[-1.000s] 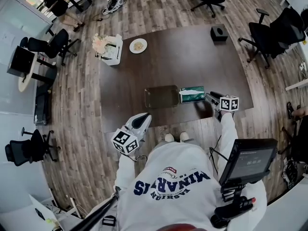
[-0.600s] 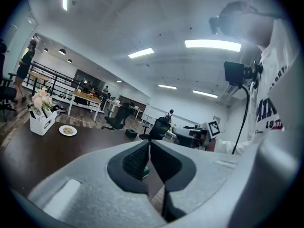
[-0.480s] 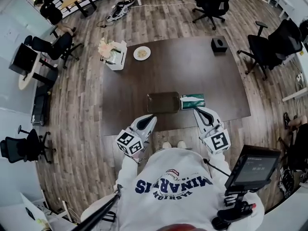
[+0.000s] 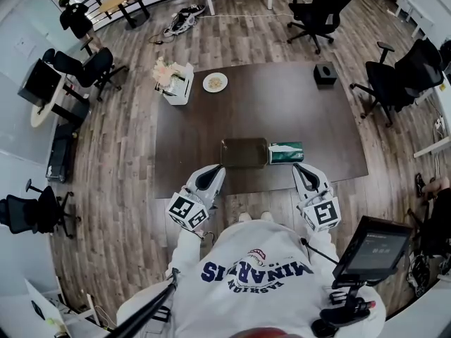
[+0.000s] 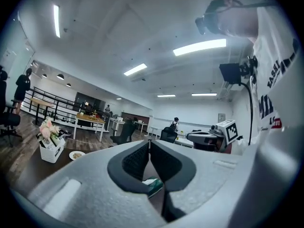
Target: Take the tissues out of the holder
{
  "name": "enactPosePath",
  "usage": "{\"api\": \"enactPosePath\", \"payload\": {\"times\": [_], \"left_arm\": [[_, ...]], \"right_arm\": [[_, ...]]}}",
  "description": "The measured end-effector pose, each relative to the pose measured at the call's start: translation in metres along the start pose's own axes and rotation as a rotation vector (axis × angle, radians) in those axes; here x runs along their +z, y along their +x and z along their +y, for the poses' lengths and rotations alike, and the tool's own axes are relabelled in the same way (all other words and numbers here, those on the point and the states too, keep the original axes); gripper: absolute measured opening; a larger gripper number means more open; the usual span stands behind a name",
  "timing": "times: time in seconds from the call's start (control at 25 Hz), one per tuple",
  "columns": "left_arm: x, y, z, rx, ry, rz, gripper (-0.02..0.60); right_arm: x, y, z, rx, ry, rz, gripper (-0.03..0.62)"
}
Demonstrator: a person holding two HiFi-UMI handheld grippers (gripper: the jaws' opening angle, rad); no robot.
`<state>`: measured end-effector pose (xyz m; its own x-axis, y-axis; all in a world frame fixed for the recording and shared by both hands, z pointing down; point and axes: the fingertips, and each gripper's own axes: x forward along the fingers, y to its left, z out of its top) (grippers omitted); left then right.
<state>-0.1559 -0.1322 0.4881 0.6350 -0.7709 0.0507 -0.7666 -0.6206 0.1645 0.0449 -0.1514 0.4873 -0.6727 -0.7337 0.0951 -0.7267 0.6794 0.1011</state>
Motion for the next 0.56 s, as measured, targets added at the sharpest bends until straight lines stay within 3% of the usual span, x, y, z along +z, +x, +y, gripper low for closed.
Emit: {"api": "enactPosePath", "payload": {"times": [0.2,0.56], "left_arm": [[-0.003,-0.007,0.001,0.04,0.114,0.029,0.012],[-0.002,-0.014,-0.012,0.027,0.16,0.007,0.005]], "right_arm": [[-0.006,0.0,0.006,0.012,0.035,0.0,0.006],[-0.009,0.008,0.016,0.083,0.053,-0.017,0.006]]}}
